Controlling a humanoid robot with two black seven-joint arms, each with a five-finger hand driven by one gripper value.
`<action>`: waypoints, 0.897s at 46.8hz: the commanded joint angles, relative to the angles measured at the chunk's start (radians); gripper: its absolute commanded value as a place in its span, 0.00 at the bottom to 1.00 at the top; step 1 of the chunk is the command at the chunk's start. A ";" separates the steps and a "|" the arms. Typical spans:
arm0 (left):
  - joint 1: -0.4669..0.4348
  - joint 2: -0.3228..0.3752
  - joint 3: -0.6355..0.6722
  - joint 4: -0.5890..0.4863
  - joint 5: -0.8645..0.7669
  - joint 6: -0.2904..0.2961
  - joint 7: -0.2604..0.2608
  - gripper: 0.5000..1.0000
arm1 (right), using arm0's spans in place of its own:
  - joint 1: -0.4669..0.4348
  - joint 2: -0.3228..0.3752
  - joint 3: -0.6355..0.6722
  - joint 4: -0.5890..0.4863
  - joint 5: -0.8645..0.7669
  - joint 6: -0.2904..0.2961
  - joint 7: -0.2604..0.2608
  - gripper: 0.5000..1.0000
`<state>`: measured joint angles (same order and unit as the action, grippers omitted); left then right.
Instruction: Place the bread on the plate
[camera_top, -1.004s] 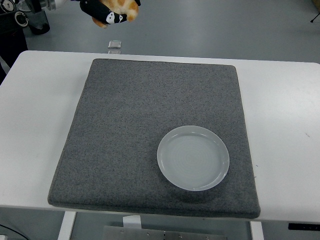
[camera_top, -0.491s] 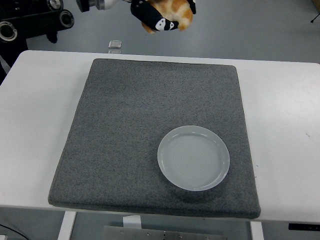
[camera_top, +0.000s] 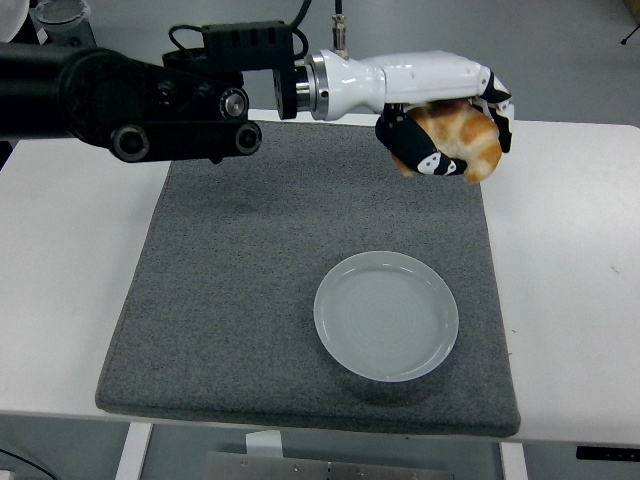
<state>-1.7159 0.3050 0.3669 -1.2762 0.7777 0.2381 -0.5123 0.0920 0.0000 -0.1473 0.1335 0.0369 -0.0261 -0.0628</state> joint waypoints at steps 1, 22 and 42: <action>0.028 -0.017 0.000 -0.008 0.032 0.021 -0.002 0.00 | 0.000 0.000 0.000 0.000 0.000 0.000 0.000 0.86; 0.223 -0.072 0.000 -0.002 0.239 0.079 -0.003 0.00 | 0.000 0.000 0.003 0.000 0.000 0.000 0.000 0.86; 0.413 -0.072 -0.003 0.077 0.364 0.119 -0.006 0.00 | 0.000 0.000 0.003 0.000 0.000 0.000 0.000 0.86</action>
<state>-1.3325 0.2332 0.3658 -1.2140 1.1286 0.3536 -0.5179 0.0920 0.0000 -0.1441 0.1335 0.0369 -0.0261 -0.0632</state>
